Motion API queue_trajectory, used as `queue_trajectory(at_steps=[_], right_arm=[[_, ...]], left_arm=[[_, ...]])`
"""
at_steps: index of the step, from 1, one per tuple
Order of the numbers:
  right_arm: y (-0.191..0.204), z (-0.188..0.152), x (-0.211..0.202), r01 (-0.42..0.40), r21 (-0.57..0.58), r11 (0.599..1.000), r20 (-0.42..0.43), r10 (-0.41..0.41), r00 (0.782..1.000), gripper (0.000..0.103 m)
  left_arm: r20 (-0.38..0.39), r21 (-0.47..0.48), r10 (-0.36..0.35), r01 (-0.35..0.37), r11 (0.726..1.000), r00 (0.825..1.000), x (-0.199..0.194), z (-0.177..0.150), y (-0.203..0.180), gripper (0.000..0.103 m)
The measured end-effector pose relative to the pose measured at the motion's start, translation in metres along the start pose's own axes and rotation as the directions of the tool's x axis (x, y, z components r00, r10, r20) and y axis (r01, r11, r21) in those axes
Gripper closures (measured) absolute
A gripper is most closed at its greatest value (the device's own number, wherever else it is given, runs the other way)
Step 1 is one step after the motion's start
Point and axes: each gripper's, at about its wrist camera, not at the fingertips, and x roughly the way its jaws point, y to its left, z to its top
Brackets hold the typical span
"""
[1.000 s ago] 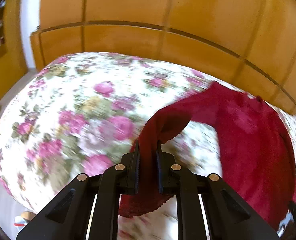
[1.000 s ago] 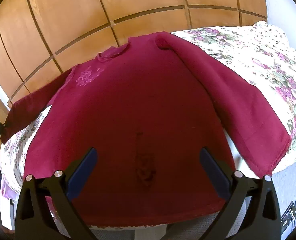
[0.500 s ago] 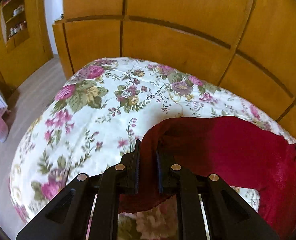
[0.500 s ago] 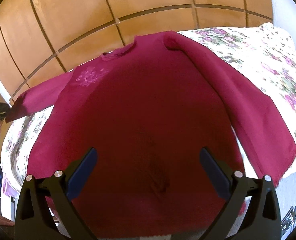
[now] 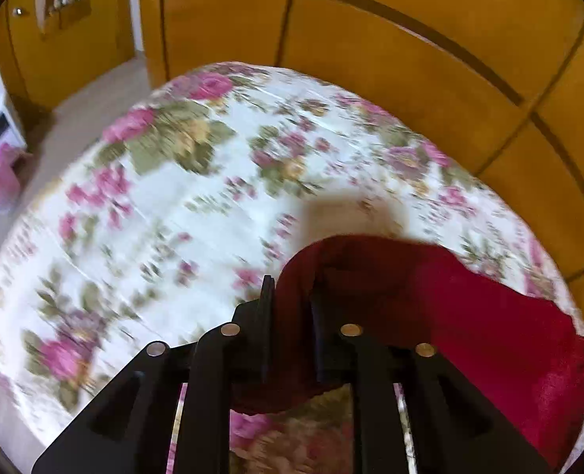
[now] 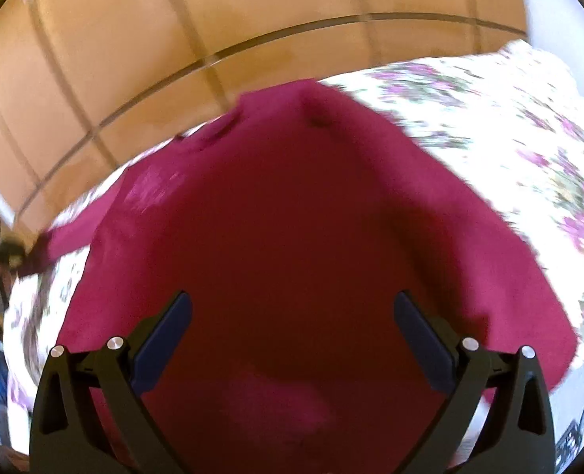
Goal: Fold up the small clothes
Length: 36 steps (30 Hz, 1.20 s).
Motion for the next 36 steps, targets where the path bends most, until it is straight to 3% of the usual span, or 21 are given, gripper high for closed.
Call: queue_trajectory(at_steps=[1,3,5,9,11,14,16,17,19,21,22,24,26,28,32,36], right_arm=[[-0.012,0.002,-0.005,0.017,0.032,0.999,0.007,-0.017,1.0,0.002],[-0.05,0.004,-0.021,0.06,0.136,0.989,0.024,-0.064,0.998,0.002],[-0.094,-0.002,-0.041,0.104,0.256,0.961,0.041,-0.118,0.992,0.002],[-0.158,-0.022,-0.064,0.176,0.409,0.895,0.0,-0.194,0.981,0.002],[-0.176,-0.031,-0.067,0.159,0.463,0.872,-0.007,-0.175,0.985,0.002],[-0.2,-0.044,-0.059,0.086,0.543,0.835,-0.026,-0.085,0.996,0.002],[-0.2,-0.047,-0.049,0.017,0.571,0.821,-0.026,-0.003,1.0,0.006],[-0.199,-0.046,-0.042,-0.007,0.585,0.811,-0.031,0.032,0.999,0.012],[-0.199,-0.045,-0.03,-0.041,0.606,0.794,-0.046,0.086,0.995,0.028],[-0.199,-0.046,-0.026,-0.052,0.613,0.788,-0.059,0.111,0.992,0.051],[-0.198,-0.043,-0.029,-0.058,0.601,0.797,-0.054,0.112,0.992,0.053],[-0.192,-0.033,-0.042,-0.093,0.538,0.838,-0.01,0.117,0.993,0.079],[-0.188,-0.012,-0.06,-0.054,0.439,0.897,0.027,0.046,0.999,0.085],[-0.195,0.011,-0.075,-0.008,0.38,0.925,0.065,-0.018,0.998,0.091],[-0.228,0.066,-0.093,0.111,0.342,0.933,0.133,-0.164,0.977,0.093],[-0.26,0.126,-0.086,0.243,0.273,0.931,0.16,-0.293,0.943,0.094]], left_arm=[[0.009,-0.01,-0.011,0.011,1.0,1.0,-0.003,-0.005,0.0,0.047],[0.076,-0.035,-0.057,0.06,0.998,0.995,-0.018,-0.019,0.0,0.023],[0.158,-0.039,-0.093,0.1,0.994,0.983,-0.035,-0.033,0.0,0.023],[0.244,-0.079,-0.088,0.111,0.991,0.966,-0.061,-0.057,0.002,0.023],[0.288,-0.088,-0.117,0.148,0.985,0.95,-0.078,-0.072,-0.004,0.023],[0.316,-0.002,-0.192,0.203,0.979,0.929,-0.098,-0.098,-0.031,0.023],[0.295,0.102,-0.261,0.241,0.965,0.919,-0.106,-0.12,-0.062,0.023],[0.272,0.165,-0.302,0.265,0.95,0.914,-0.108,-0.135,-0.081,0.023],[0.209,0.27,-0.368,0.309,0.912,0.906,-0.107,-0.16,-0.114,0.02],[0.135,0.367,-0.425,0.353,0.861,0.895,-0.103,-0.191,-0.148,0.02],[0.095,0.397,-0.447,0.378,0.837,0.89,-0.1,-0.204,-0.162,0.02],[-0.009,0.43,-0.487,0.443,0.787,0.874,-0.09,-0.228,-0.188,0.02],[-0.104,0.436,-0.502,0.493,0.753,0.859,-0.077,-0.251,-0.21,0.02],[-0.158,0.452,-0.502,0.514,0.729,0.85,-0.068,-0.267,-0.224,0.02],[-0.134,0.556,-0.445,0.439,0.706,0.886,-0.057,-0.29,-0.239,0.018],[-0.119,0.621,-0.444,0.415,0.665,0.888,-0.057,-0.299,-0.24,0.011]])
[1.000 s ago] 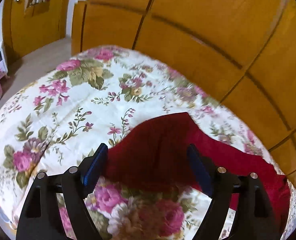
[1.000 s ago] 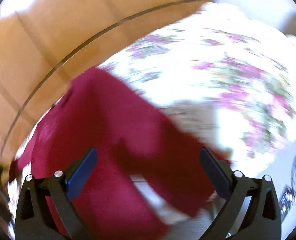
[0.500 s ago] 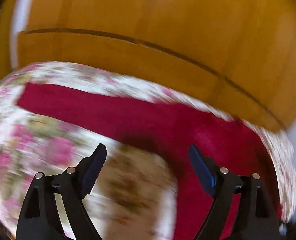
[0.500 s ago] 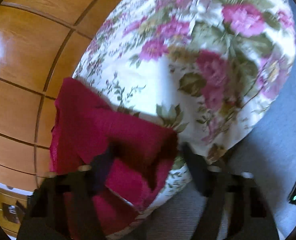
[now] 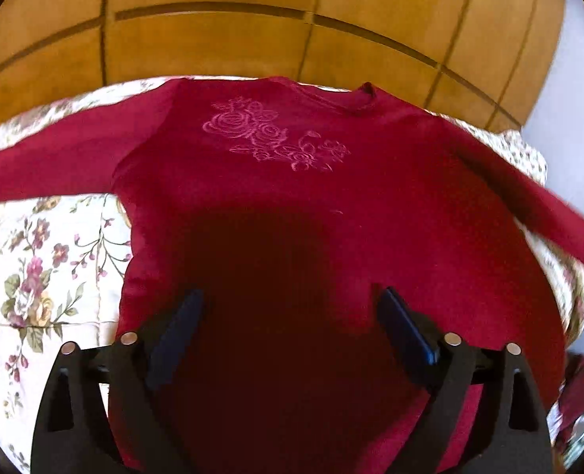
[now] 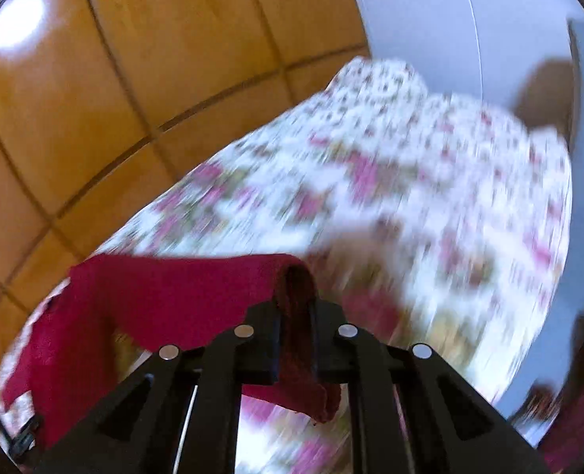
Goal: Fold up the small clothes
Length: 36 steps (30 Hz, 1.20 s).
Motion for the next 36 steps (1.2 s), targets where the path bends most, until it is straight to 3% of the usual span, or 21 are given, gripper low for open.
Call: queue_trajectory(at_steps=[5,10,11,12,14,16,17,18,19,20,21,24,25,28,30,32,36], right_arm=[[-0.009,0.065,0.053,0.106,0.004,0.994,0.029,-0.106,0.994,0.094],[-0.008,0.078,0.111,0.184,0.015,0.983,-0.004,-0.184,0.983,0.093],[-0.009,0.075,0.129,0.194,0.017,0.981,-0.044,-0.193,0.98,0.085],[-0.008,0.072,0.14,0.209,0.014,0.978,-0.071,-0.207,0.976,0.062],[-0.002,0.06,0.154,0.27,-0.014,0.963,-0.08,-0.271,0.959,0.037],[0.012,0.051,0.142,0.314,-0.048,0.948,-0.003,-0.315,0.949,0.036],[0.023,0.043,0.128,0.352,-0.062,0.934,0.068,-0.348,0.935,0.027],[0.035,0.037,0.114,0.377,-0.062,0.924,0.135,-0.367,0.921,0.013],[0.043,0.033,0.103,0.375,-0.059,0.925,0.184,-0.359,0.915,0.008],[0.057,0.024,0.088,0.34,-0.076,0.938,0.244,-0.313,0.918,0.007],[0.069,0.018,0.085,0.309,-0.115,0.944,0.25,-0.274,0.929,0.007],[0.106,-0.006,0.098,0.225,-0.278,0.934,0.149,-0.189,0.97,0.008],[0.112,-0.014,0.104,0.2,-0.295,0.934,0.119,-0.172,0.978,0.009],[0.122,-0.034,0.124,0.179,-0.292,0.94,0.028,-0.179,0.983,0.014],[0.119,-0.044,0.138,0.176,-0.23,0.957,-0.036,-0.189,0.981,0.014],[0.112,-0.053,0.15,0.182,-0.159,0.97,-0.086,-0.197,0.977,0.013],[0.105,-0.058,0.151,0.178,-0.115,0.977,-0.096,-0.19,0.977,0.009]], left_arm=[[-0.01,0.038,0.012,-0.012,0.999,1.0,0.007,-0.002,-0.007,0.004],[-0.013,0.049,0.015,-0.014,0.999,1.0,0.009,-0.002,-0.009,0.004],[-0.011,0.041,0.004,-0.004,0.999,1.0,0.009,-0.002,-0.007,0.004],[-0.009,0.035,-0.004,0.004,0.999,1.0,0.008,-0.002,-0.006,0.004],[-0.006,0.021,-0.018,0.018,1.0,1.0,0.007,-0.001,-0.004,0.004],[-0.001,-0.002,-0.033,0.033,0.999,0.999,0.003,0.002,-0.001,0.004],[0.006,-0.031,-0.047,0.047,0.998,0.999,-0.001,0.004,0.003,0.004],[0.02,-0.068,-0.063,0.064,0.996,0.998,-0.006,0.006,0.007,0.004],[0.04,-0.108,-0.077,0.081,0.991,0.996,-0.012,0.008,0.014,0.004],[0.07,-0.16,-0.084,0.095,0.983,0.994,-0.02,0.011,0.024,0.004],[0.097,-0.203,-0.077,0.096,0.975,0.992,-0.026,0.013,0.034,0.004],[0.164,-0.338,0.0,0.056,0.94,0.986,-0.043,0.022,0.074,0.004],[0.176,-0.382,0.032,0.039,0.923,0.984,-0.047,0.024,0.089,0.004],[0.182,-0.558,0.16,-0.032,0.829,0.97,-0.064,0.025,0.148,0.004],[0.184,-0.675,0.243,-0.057,0.735,0.952,-0.078,0.02,0.192,0.005],[0.163,-0.769,0.31,-0.076,0.635,0.937,-0.088,0.012,0.235,0.013],[0.116,-0.884,0.35,-0.064,0.463,0.929,-0.092,-0.001,0.304,0.021]])
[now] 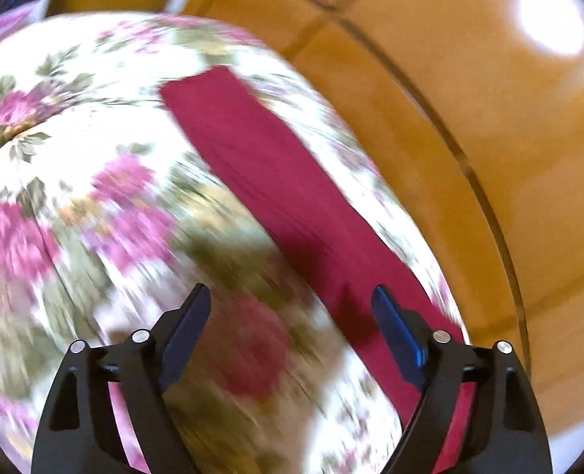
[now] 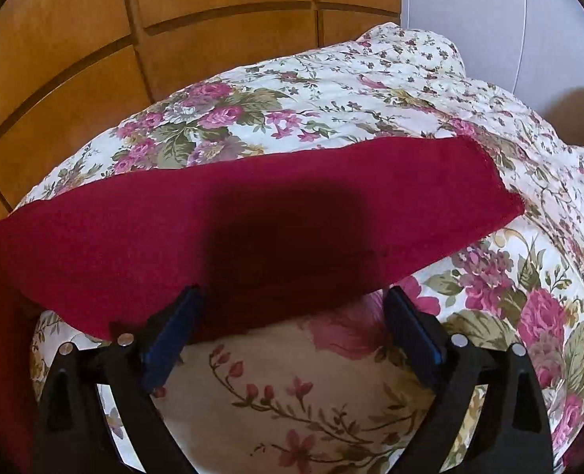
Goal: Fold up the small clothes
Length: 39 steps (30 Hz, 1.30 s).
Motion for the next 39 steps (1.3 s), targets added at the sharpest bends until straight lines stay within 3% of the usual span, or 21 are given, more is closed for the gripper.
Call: queue_trajectory(at_steps=[2,5,8,10,12,18,22,27,31,33,39], right_arm=[[0.0,0.0,0.0,-0.004,0.002,1.0,0.001,0.004,1.0,0.008],[-0.001,0.001,0.002,-0.008,0.005,1.0,0.002,0.008,1.0,0.008],[0.001,0.001,0.001,0.0,0.001,1.0,0.007,0.0,1.0,0.007],[0.001,0.001,0.002,0.003,0.0,1.0,0.006,-0.003,1.0,0.006],[0.0,0.0,0.003,-0.003,0.007,1.0,0.004,0.003,1.0,0.005],[-0.001,-0.001,0.003,-0.008,0.011,1.0,0.008,0.007,1.0,0.005],[-0.001,-0.001,0.003,-0.01,0.013,1.0,0.009,0.01,1.0,0.005],[-0.002,-0.001,0.002,-0.015,0.017,1.0,0.012,0.015,1.0,0.005],[-0.002,0.0,0.002,-0.024,0.024,0.999,0.015,0.024,1.0,0.005],[-0.001,0.0,0.002,-0.024,0.024,0.999,0.015,0.024,1.0,0.005],[-0.002,0.0,0.002,-0.025,0.025,0.999,0.017,0.025,1.0,0.005]], left_arm=[[-0.002,-0.087,-0.005,0.005,0.996,1.0,0.012,0.018,0.015,0.024],[0.023,-0.13,-0.022,0.025,0.991,0.999,0.025,0.037,0.021,0.025],[0.023,-0.127,0.003,0.0,0.992,1.0,0.037,0.051,0.017,0.05],[0.004,-0.099,0.067,-0.066,0.993,0.998,0.044,0.057,0.012,0.084],[-0.004,-0.076,0.081,-0.081,0.994,0.997,0.047,0.062,0.009,0.093],[0.085,0.093,0.059,-0.067,0.993,0.995,0.021,0.07,-0.041,0.094],[0.127,0.209,-0.029,0.001,0.978,0.991,-0.007,0.057,-0.092,0.095],[0.079,0.392,-0.178,0.133,0.91,0.981,-0.028,0.005,-0.169,0.094],[0.008,0.536,-0.244,0.202,0.82,0.97,-0.03,-0.052,-0.225,0.094],[-0.027,0.601,-0.257,0.221,0.768,0.966,-0.029,-0.089,-0.249,0.095],[-0.166,0.678,-0.209,0.266,0.685,0.964,-0.003,-0.181,-0.292,0.094]])
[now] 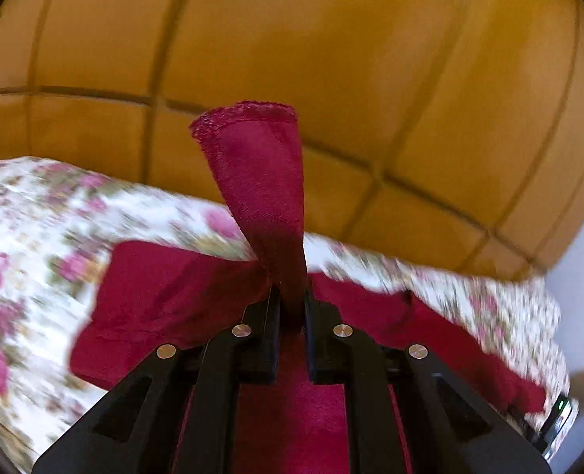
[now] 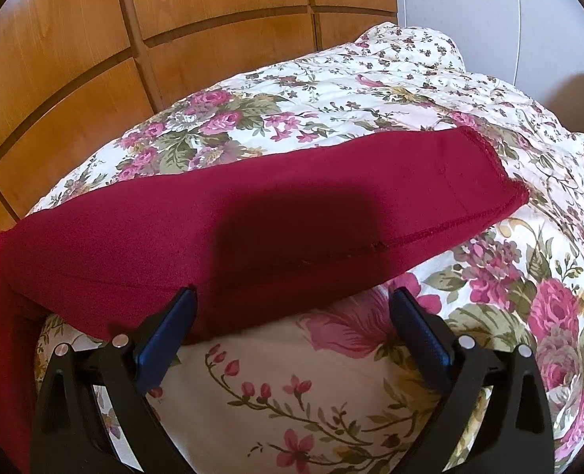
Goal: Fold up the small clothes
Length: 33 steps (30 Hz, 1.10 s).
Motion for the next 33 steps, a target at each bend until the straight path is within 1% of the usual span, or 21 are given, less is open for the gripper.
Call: queue_trajectory(at_steps=[1,4,9,11,12,13,14,15,17,19,22,24,25,26,28,29,30,31,32,33], right_arm=[[0.0,0.0,0.0,-0.001,0.001,1.0,0.001,0.001,1.0,0.005],[0.0,0.0,0.0,0.001,-0.001,1.0,0.0,-0.001,1.0,0.005],[0.002,0.001,0.001,0.0,0.0,1.0,0.003,0.0,1.0,0.005],[0.0,0.0,0.0,-0.001,0.0,1.0,0.003,0.001,1.0,0.005],[0.001,0.0,0.0,0.0,-0.001,1.0,0.003,0.0,1.0,0.005],[0.0,0.0,0.0,0.0,-0.001,1.0,0.003,0.0,1.0,0.005],[0.0,0.0,0.0,-0.001,0.0,1.0,0.003,0.001,1.0,0.005],[0.002,0.001,0.001,-0.001,0.0,1.0,0.004,0.001,1.0,0.005],[0.0,0.0,0.001,-0.002,0.0,1.0,0.003,0.002,1.0,0.005],[0.0,0.0,0.001,-0.003,0.001,1.0,0.004,0.003,1.0,0.005],[0.001,0.0,0.001,-0.002,0.001,1.0,0.004,0.002,1.0,0.005],[0.0,0.0,0.001,-0.004,0.002,1.0,0.004,0.004,1.0,0.005],[0.0,0.0,0.001,-0.003,0.002,1.0,0.004,0.003,1.0,0.005],[0.002,0.0,0.001,-0.003,0.002,1.0,0.004,0.003,1.0,0.005],[0.001,0.0,0.001,-0.002,0.001,1.0,0.004,0.002,1.0,0.005],[0.0,-0.001,0.001,-0.002,0.002,1.0,0.005,0.002,1.0,0.005],[0.0,-0.001,0.001,-0.003,0.002,1.0,0.005,0.003,1.0,0.005],[0.0,-0.001,0.001,-0.003,0.003,1.0,0.005,0.003,1.0,0.005],[0.001,0.0,0.001,-0.003,0.002,1.0,0.005,0.003,1.0,0.005],[0.0,-0.001,0.001,-0.002,0.001,1.0,0.005,0.002,1.0,0.005]], left_arm=[[-0.012,0.021,0.0,0.0,1.0,1.0,0.009,-0.009,-0.006,0.095],[-0.064,0.109,0.008,-0.001,0.994,0.998,0.035,-0.035,-0.047,0.094],[-0.124,0.187,0.019,0.004,0.982,0.992,0.07,-0.066,-0.095,0.094],[-0.147,0.214,0.009,0.023,0.976,0.989,0.084,-0.076,-0.111,0.093],[-0.156,0.227,0.002,0.033,0.973,0.988,0.088,-0.081,-0.115,0.08],[-0.169,0.243,-0.015,0.056,0.968,0.985,0.09,-0.087,-0.121,0.054],[-0.174,0.254,-0.027,0.072,0.965,0.984,0.088,-0.091,-0.124,0.04],[-0.166,0.265,-0.038,0.082,0.961,0.985,0.084,-0.095,-0.124,0.03],[-0.129,0.296,-0.055,0.092,0.951,0.99,0.07,-0.104,-0.121,0.03],[-0.111,0.324,-0.051,0.084,0.942,0.993,0.057,-0.108,-0.113,0.03],[-0.054,0.308,-0.019,0.035,0.951,0.998,0.037,-0.107,-0.082,0.03],[-0.026,0.258,0.049,-0.041,0.965,0.998,0.032,-0.098,-0.051,0.03],[-0.016,0.234,0.1,-0.094,0.968,0.995,0.033,-0.094,-0.037,0.03],[-0.02,0.198,0.187,-0.18,0.964,0.982,0.038,-0.088,-0.014,0.03],[-0.04,0.147,0.297,-0.288,0.946,0.954,0.047,-0.082,0.016,0.03],[-0.061,0.113,0.364,-0.356,0.928,0.929,0.055,-0.079,0.039,0.03],[-0.1,0.066,0.389,-0.384,0.921,0.916,0.061,-0.079,0.059,0.033],[-0.136,0.019,0.373,-0.374,0.927,0.918,0.065,-0.08,0.073,0.034],[-0.152,-0.037,0.33,-0.339,0.94,0.932,0.065,-0.08,0.085,0.034],[-0.141,-0.036,0.33,-0.338,0.941,0.933,0.063,-0.08,0.085,0.034]])
